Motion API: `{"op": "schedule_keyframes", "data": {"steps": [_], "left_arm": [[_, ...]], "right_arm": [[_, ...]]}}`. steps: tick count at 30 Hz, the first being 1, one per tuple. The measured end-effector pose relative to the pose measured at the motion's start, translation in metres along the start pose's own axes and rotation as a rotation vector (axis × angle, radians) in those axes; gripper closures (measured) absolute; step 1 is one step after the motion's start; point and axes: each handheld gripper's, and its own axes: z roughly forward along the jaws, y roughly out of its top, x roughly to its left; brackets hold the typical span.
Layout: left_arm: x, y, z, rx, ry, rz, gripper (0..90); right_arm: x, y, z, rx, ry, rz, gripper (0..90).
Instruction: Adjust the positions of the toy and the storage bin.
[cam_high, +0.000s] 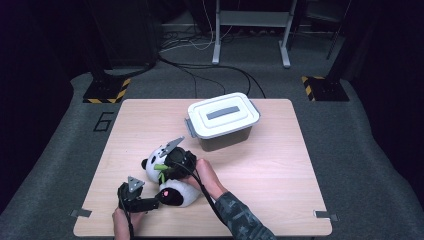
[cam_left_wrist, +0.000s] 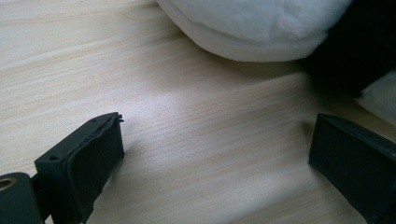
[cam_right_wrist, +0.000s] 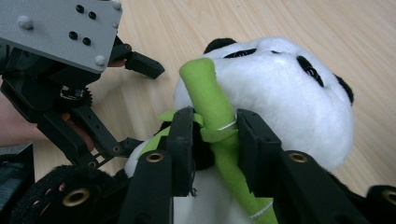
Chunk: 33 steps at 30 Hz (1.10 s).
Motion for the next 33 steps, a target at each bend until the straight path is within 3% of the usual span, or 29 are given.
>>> {"op": "schedule_keyframes", "data": {"steps": [2, 4, 5, 6, 9, 11, 13, 18, 19, 25, 33], "left_arm": [[0.0, 0.0, 0.0, 0.0, 0.0, 0.0, 2.8], [0.0, 0.0, 0.0, 0.001, 0.0, 0.001, 2.8], [0.0, 0.0, 0.0, 0.001, 0.0, 0.001, 2.8], [0.0, 0.0, 0.0, 0.0, 0.0, -0.001, 2.8], [0.0, 0.0, 0.0, 0.002, -0.001, 0.003, 2.8], [0.0, 0.0, 0.0, 0.003, -0.001, 0.003, 2.8], [0.0, 0.0, 0.0, 0.003, -0.002, 0.004, 2.8], [0.003, 0.0, 0.0, -0.005, -0.016, 0.01, 2.9], [0.003, -0.001, -0.001, -0.005, -0.021, 0.009, 2.9], [0.016, -0.004, -0.007, -0.014, -0.035, -0.024, 2.8], [0.029, 0.006, -0.035, -0.085, -0.042, -0.038, 3.4]], "right_arm": [[0.001, 0.0, -0.003, -0.003, -0.005, 0.0, 58.5], [0.002, -0.002, -0.014, -0.02, -0.028, 0.022, 39.1], [0.002, -0.002, -0.014, -0.02, -0.028, 0.022, 39.1], [0.001, -0.005, -0.027, -0.051, -0.036, 0.039, 29.3], [0.001, -0.012, -0.041, -0.073, -0.039, 0.068, 22.0], [-0.002, -0.024, -0.058, -0.111, -0.056, 0.099, 15.1], [-0.004, -0.039, -0.073, -0.129, -0.087, 0.119, 14.1], [-0.017, -0.085, -0.099, -0.14, -0.17, 0.191, 5.4], [-0.023, -0.101, -0.105, -0.137, -0.189, 0.227, 4.0], [-0.043, -0.165, -0.111, -0.106, -0.29, 0.349, 1.9], [-0.071, -0.229, -0.086, -0.023, -0.398, 0.483, 0.4]]}}
